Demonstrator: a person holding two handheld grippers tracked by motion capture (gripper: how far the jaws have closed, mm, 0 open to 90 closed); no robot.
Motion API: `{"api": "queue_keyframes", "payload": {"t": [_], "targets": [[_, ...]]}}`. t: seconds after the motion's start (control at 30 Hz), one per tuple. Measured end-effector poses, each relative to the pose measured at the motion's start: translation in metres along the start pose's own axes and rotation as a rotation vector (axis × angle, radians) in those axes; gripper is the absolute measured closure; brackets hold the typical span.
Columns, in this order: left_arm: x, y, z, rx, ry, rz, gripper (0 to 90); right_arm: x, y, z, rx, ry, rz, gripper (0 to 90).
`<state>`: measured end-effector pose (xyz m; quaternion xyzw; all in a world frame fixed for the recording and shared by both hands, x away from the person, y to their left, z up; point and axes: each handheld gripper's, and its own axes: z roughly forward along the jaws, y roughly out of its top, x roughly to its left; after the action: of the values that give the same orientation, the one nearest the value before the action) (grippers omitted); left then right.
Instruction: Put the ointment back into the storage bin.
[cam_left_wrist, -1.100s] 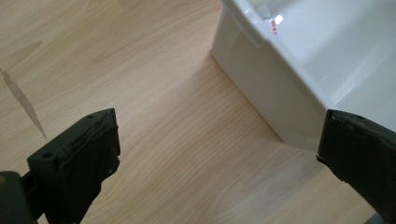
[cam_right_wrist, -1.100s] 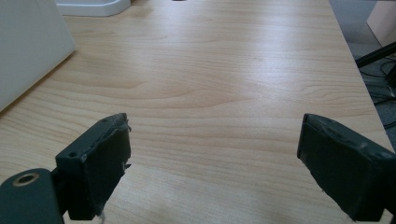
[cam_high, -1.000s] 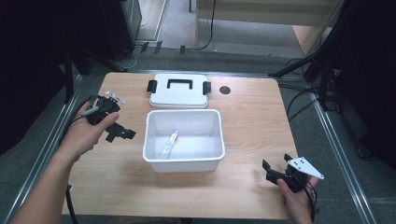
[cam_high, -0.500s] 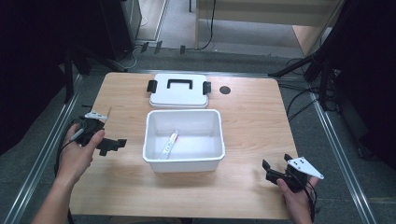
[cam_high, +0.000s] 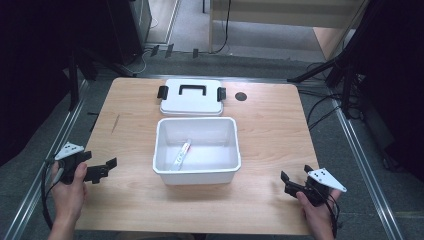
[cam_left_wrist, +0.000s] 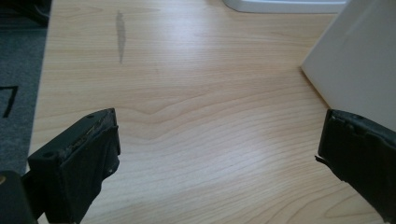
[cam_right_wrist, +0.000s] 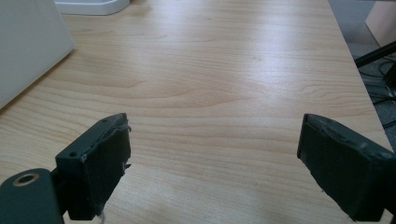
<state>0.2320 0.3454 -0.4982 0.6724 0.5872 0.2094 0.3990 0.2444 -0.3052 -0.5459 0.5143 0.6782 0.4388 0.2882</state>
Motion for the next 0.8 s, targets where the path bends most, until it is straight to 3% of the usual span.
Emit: {"api": "queue_keyframes", "payload": {"t": [0.4, 0.67, 0.8], "targets": [[0.008, -0.040, -0.006, -0.087, 0.069, 0.028, 0.0, 0.000, 0.000, 0.001, 0.005, -0.002, -0.001, 9.9], [0.010, -0.057, -0.018, -0.158, 0.126, 0.050, 0.0, 0.000, 0.000, 0.001, 0.005, -0.002, -0.005, 9.9], [0.012, -0.065, -0.022, -0.186, 0.141, 0.031, 0.0, 0.000, 0.000, 0.000, 0.003, -0.001, -0.003, 9.9]]}}
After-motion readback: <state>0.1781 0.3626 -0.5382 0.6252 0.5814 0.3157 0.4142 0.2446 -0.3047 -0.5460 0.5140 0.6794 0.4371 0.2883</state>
